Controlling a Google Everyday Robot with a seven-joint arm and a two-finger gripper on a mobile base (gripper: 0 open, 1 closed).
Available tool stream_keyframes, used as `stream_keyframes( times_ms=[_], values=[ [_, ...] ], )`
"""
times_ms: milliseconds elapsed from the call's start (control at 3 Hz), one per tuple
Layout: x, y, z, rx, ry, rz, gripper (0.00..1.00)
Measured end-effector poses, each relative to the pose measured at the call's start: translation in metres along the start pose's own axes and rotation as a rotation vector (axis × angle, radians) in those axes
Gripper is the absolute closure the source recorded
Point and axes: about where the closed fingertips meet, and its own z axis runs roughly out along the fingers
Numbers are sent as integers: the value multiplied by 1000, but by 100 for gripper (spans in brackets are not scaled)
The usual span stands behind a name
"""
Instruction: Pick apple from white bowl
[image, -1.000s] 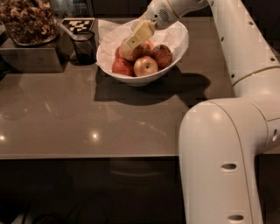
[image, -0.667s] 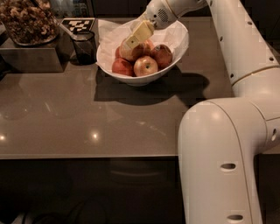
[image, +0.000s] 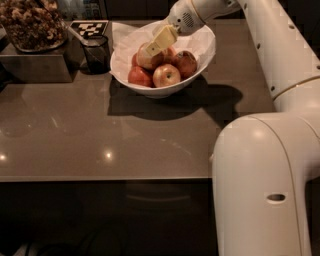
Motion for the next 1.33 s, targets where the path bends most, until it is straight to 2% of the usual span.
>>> stream_keyframes(
  times_ms=[333, 667, 1000, 1333],
  values=[
    [6, 1, -1, 12, 9, 12, 29],
    [18, 7, 4, -5, 42, 4, 29],
    [19, 7, 7, -12, 39, 4, 29],
    [23, 7, 15, -25, 30, 12, 35]
  ],
)
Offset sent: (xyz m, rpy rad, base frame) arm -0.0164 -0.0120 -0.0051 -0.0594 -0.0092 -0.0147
